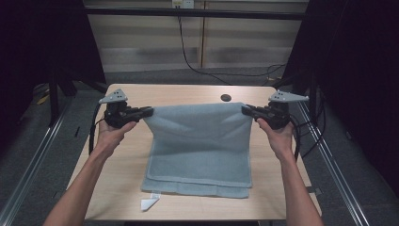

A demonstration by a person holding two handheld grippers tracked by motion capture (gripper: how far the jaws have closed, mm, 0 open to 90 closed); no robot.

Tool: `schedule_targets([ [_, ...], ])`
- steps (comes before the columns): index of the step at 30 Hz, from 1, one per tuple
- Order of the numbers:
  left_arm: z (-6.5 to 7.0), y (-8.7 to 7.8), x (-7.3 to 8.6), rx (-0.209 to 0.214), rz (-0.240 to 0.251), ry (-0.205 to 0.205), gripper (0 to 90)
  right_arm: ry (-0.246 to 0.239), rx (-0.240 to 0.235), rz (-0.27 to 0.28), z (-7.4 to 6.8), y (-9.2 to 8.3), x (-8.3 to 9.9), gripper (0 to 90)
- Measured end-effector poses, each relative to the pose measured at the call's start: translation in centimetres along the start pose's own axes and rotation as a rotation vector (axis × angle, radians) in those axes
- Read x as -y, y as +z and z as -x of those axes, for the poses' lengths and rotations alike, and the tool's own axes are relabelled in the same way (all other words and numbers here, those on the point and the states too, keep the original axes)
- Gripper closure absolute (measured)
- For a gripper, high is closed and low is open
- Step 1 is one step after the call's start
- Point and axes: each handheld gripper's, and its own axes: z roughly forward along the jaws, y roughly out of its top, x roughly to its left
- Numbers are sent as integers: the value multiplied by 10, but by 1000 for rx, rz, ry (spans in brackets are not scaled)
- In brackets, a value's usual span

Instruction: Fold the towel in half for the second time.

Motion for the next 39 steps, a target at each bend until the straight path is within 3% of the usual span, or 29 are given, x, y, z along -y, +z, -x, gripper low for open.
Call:
schedule_targets([
  [5, 19, -14, 13, 23, -2, 34, 842, -30, -31, -12, -15, -14, 16, 831],
  [7, 23, -18, 22, 44, 2, 21, 842, -37, -41, -23, -21, -20, 23, 831],
  [10, 28, -21, 31, 50, -9, 34, 841, -50, -52, -33, -27, -24, 30, 830],
  [17, 41, -28, 60, 84, -4, -9, 841, -61, -71, -50, -47, -36, 53, 829],
  [22, 50, -29, 78, 100, -41, -5, 840, -67, -86, -101, -57, -40, 74, 826],
  [25, 57, -30, 89, 118, -68, -6, 837, -57, -100, -126, -64, -46, 93, 820],
  [28, 64, -30, 98, 124, -101, 5, 835, -54, -108, -140, -68, -49, 100, 817],
  [34, 78, -39, 117, 166, -138, -7, 809, -45, -137, -230, -83, -55, 127, 747],
  [39, 82, -45, 125, 194, -133, -38, 726, -18, -163, -248, -87, -64, 141, 685],
])
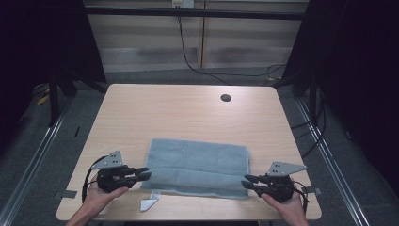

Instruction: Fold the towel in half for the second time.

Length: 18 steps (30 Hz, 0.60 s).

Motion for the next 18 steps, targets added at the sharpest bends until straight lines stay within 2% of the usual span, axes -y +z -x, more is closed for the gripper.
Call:
schedule_targets([
  [1, 1, 0, 0, -16, -8, 7, 648, 22, -2, 17, -1, -3, 4, 643],
  [2, 1, 0, -1, -13, -3, -1, 648, 22, -2, 17, -1, -3, 4, 643],
  [3, 1, -1, -2, -7, 8, -7, 599, 27, -1, 29, -1, -4, 4, 611],
  [4, 0, -1, -4, -16, 17, -15, 531, 49, -2, 79, 1, -9, 0, 561],
  [5, 0, -1, -6, -30, 19, -15, 531, 49, -2, 79, 1, -9, 0, 561],
  [6, -4, -3, -10, -62, 30, -25, 469, 56, 17, 106, 2, -11, -4, 542],
  [7, -4, -3, -10, -62, 30, -25, 440, 57, 35, 118, 3, -12, -6, 526],
  [8, -8, -4, -11, -84, 30, -41, 420, 68, 42, 137, 6, -13, -8, 513],
  [9, -16, -7, -10, -141, 32, -74, 391, 86, 64, 157, 8, -14, -8, 499],
  [10, -16, -7, -10, -141, 32, -74, 369, 99, 92, 169, 11, -15, -8, 481],
  [11, -21, -10, -8, -161, 36, -91, 358, 107, 103, 175, 14, -16, -7, 473],
  [12, -26, -13, -4, -192, 41, -111, 358, 107, 103, 175, 14, -16, -7, 473],
  [14, -35, -21, 3, -223, 58, -163, 340, 127, 134, 187, 19, -19, -4, 445],
  [16, -41, -27, 8, -265, 68, -183, 320, 159, 163, 194, 25, -22, 2, 419],
  [17, -43, -28, 9, -291, 64, -184, 320, 159, 163, 194, 25, -22, 2, 419],
  [18, -44, -28, 11, -295, 64, -200, 294, 176, 185, 191, 28, -22, 6, 397],
])
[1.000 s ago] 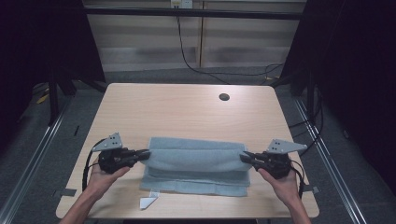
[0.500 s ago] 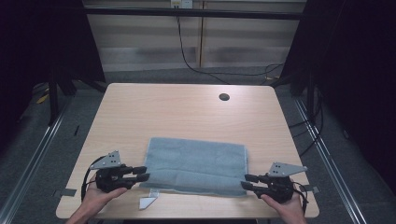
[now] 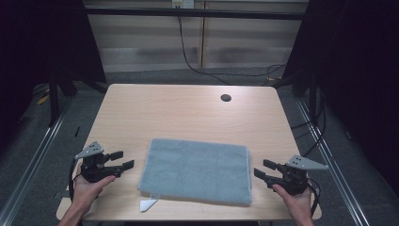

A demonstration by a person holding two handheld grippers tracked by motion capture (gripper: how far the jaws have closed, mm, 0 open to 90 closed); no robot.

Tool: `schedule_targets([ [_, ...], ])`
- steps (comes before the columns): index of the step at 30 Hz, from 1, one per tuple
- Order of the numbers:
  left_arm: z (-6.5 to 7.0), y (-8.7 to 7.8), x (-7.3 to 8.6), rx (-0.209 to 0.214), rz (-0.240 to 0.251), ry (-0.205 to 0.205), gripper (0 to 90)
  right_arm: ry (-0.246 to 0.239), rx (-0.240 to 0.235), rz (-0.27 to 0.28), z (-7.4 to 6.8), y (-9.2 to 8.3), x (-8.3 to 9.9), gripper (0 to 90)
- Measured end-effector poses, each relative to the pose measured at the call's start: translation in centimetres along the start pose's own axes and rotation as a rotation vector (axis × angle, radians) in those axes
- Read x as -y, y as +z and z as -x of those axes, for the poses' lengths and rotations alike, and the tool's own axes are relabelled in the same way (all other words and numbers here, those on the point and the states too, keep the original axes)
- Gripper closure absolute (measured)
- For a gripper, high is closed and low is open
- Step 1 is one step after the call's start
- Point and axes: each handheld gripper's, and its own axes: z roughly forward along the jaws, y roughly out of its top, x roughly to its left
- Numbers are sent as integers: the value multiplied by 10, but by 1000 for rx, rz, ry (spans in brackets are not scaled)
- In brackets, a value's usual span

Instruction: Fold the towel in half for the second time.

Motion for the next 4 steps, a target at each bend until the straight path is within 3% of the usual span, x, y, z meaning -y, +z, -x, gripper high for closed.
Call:
schedule_targets([
  [2, 0, 1, 2, -3, 2, -7, 269, 5, 6, -13, 1, 1, 3, 377],
  [4, 1, 6, 9, 13, -10, -46, 262, 5, 17, -21, 2, 1, 4, 360],
])
